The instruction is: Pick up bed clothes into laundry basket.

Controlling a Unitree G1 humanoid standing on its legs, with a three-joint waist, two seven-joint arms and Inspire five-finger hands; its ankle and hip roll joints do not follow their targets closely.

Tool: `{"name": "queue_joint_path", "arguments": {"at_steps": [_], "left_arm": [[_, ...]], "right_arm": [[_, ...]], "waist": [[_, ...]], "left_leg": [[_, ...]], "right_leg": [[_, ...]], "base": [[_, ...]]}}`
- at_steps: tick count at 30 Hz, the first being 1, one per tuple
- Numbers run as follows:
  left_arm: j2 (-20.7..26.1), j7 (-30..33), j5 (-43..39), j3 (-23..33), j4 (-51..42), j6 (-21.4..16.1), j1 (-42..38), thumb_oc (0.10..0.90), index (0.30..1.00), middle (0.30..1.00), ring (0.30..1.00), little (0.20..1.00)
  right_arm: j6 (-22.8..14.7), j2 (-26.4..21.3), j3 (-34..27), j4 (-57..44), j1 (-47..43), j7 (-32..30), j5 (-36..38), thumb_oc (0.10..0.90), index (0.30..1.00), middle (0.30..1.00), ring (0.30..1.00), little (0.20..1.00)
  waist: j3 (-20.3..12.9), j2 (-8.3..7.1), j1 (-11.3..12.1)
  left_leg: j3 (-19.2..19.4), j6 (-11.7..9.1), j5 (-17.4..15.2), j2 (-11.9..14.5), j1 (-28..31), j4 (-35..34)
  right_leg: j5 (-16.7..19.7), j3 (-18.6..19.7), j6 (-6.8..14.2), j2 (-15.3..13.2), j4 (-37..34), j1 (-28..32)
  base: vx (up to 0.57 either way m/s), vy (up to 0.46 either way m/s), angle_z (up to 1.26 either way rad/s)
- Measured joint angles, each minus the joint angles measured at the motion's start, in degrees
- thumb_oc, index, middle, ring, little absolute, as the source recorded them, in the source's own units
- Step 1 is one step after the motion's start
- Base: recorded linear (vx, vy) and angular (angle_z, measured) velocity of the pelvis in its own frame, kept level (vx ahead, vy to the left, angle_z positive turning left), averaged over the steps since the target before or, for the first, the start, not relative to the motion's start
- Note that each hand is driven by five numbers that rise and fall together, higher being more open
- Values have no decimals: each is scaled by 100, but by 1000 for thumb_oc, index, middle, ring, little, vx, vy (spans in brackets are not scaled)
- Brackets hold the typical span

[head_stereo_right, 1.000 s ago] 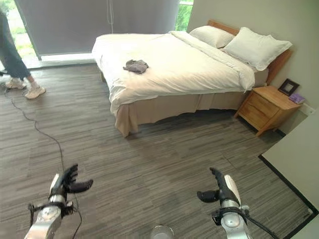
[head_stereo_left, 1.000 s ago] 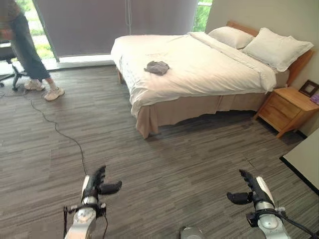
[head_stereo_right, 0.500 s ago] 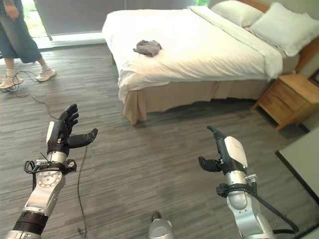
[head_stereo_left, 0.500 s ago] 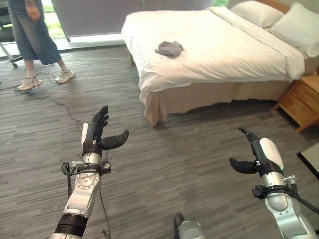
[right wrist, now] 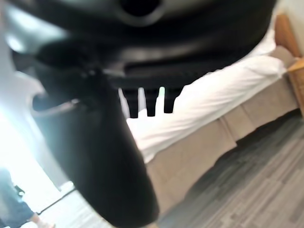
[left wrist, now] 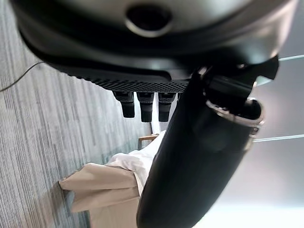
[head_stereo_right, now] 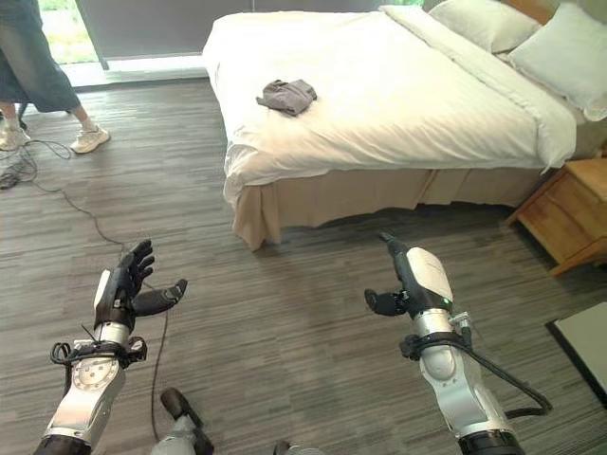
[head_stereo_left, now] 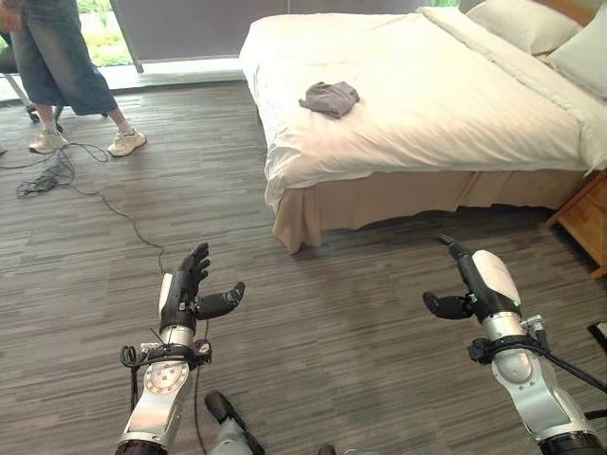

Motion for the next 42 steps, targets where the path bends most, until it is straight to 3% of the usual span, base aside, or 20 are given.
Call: {"name": "queue_joint_path", "arguments": {"at_steps": [3,5,7,9,11,13,16,20,24,27,28,30,32,34,35,36,37,40,41,42], "left_arm": [[31,-99,-4,151,-36,59,448,800,900,900,900,900],[253,-70,1,318,53,200,420,800,900,900,900,900],[354,-47,2,393,225,258,336,800,900,900,900,900],[354,-57,2,367,452,263,250,800,900,900,900,900],[413,-47,0,317,424,255,122,800,900,900,900,900],[521,-69,-3,279,402,251,-20,800,900,900,900,900],[467,-71,-14,256,353,247,-27,800,900,900,900,900],[424,-115,-87,243,451,254,-56,800,900,900,900,900],[335,-204,-109,195,595,254,-66,800,900,900,900,900],[336,-218,-107,199,644,251,-43,800,900,900,900,900],[334,-216,-109,218,662,248,2,800,900,900,900,900],[66,-267,-108,95,665,256,6,800,900,900,900,900],[83,-377,-112,62,635,215,-129,800,900,900,900,900],[56,-378,-238,256,613,217,-210,800,900,900,900,900],[84,-282,-260,266,628,204,-190,800,900,900,900,900],[114,-275,-295,264,632,212,-192,800,900,900,900,900],[163,-303,-368,235,607,203,-205,800,900,900,900,900],[200,-321,-457,140,571,202,-379,800,900,900,900,900],[201,-325,-458,10,457,195,-512,800,900,900,900,900],[210,-317,-470,-77,439,190,-526,800,900,900,900,900]], "right_arm": [[0,13,109,-32,59,69,20,800,900,900,900,900],[23,223,436,-40,84,140,14,800,900,900,900,900],[27,431,766,-59,78,152,-1,800,900,900,900,900],[21,505,1010,-105,113,153,-35,800,900,900,900,900],[32,504,1027,-118,-5,133,-42,800,900,900,900,900],[3,374,955,-259,-212,123,-73,800,900,900,900,900],[4,173,906,-273,-285,130,-80,800,900,900,900,900],[23,96,764,-224,-324,128,-72,800,900,900,900,900],[44,68,657,-203,-296,130,-77,800,900,900,900,900],[50,-44,485,-191,-102,125,-79,800,900,900,900,900],[47,-117,461,-156,23,124,-79,800,900,900,900,900],[104,-319,265,64,122,125,-74,800,900,900,900,900],[121,-293,16,226,135,171,-10,800,900,900,900,900],[202,-371,-137,398,-38,201,23,800,900,900,900,900],[208,-423,-234,431,-169,134,22,800,900,900,900,900],[215,-469,-275,399,-217,106,17,800,900,900,900,900],[223,-682,-300,387,-399,16,-30,800,900,900,900,900],[251,-1026,-310,373,-760,-54,-130,800,900,900,900,900],[297,-1135,-254,365,-844,-54,-164,800,900,900,900,900],[303,-1129,-126,351,-902,-63,-162,800,900,900,900,900]], "waist": [[-270,78,126],[-444,-315,318],[-443,-333,289],[-409,-271,59],[-429,-172,-24],[-335,37,-76],[-397,277,-165],[-397,191,-404],[-308,276,-500],[-330,156,-478],[-393,62,-484],[-452,641,-546],[-359,561,-530],[-237,442,-336],[-206,302,-343],[-189,248,-336],[-194,142,-291],[-225,147,-346],[-212,189,-329],[-222,166,-341]], "left_leg": [[-128,237,91,71,234,282],[76,283,239,-125,222,903],[288,649,502,-439,643,685],[267,939,244,-855,1158,377],[368,571,-422,-1120,1396,199],[347,1183,-345,-1158,1327,641],[167,1033,-354,-1364,1563,213],[-363,1037,-442,-1683,1790,-17],[-506,841,-618,-1572,2123,-14],[-457,303,-819,-1449,2784,-19],[-527,-69,-969,-1357,3167,-11],[-393,-360,-901,-692,3336,310],[-363,-552,-890,-172,2867,1564],[-861,-624,209,773,2056,4063],[-1063,-689,485,1230,1668,4935],[-965,-687,415,1283,1555,4971],[-691,-679,33,1202,1408,4488],[-417,-677,-34,825,991,2786],[-375,-591,109,469,1074,1126],[-542,-625,196,219,1019,576]], "right_leg": [[-496,532,263,-323,82,173],[-588,631,734,-894,781,-107],[-344,484,1294,-1279,2518,-837],[253,520,1423,-1917,4776,-1890],[140,-81,1057,-2342,4514,-2540],[239,-335,1262,-2535,3503,-2698],[376,-716,1129,-2120,1926,-2652],[1357,-870,1125,-1513,-78,-2510],[1547,-1252,1071,-1559,-77,-2921],[1482,-1438,1097,-1593,-27,-2839],[1535,-1413,864,-1538,43,-2511],[1433,-1544,184,-1003,445,-2418],[1290,-1588,-61,-864,506,-2308],[844,-1436,-447,-508,518,-1889],[728,-1257,-523,-395,498,-1615],[563,-1156,-555,-364,469,-1488],[599,-954,-567,-367,404,-1369],[592,-869,-570,-245,212,-1285],[577,-739,-534,-137,71,-1154],[508,-520,-378,-126,-16,-988]], "base": [[870,140,-101],[496,138,-101],[528,194,-45],[543,167,27],[532,85,43],[407,-40,57],[500,-170,54],[358,-142,57],[459,-197,30],[564,-295,7],[576,-334,9],[580,-478,15],[477,-503,-5],[550,-382,-69],[503,-180,-70],[508,-17,-97],[207,55,-79],[355,179,-88],[435,229,-77],[522,238,-78]]}}
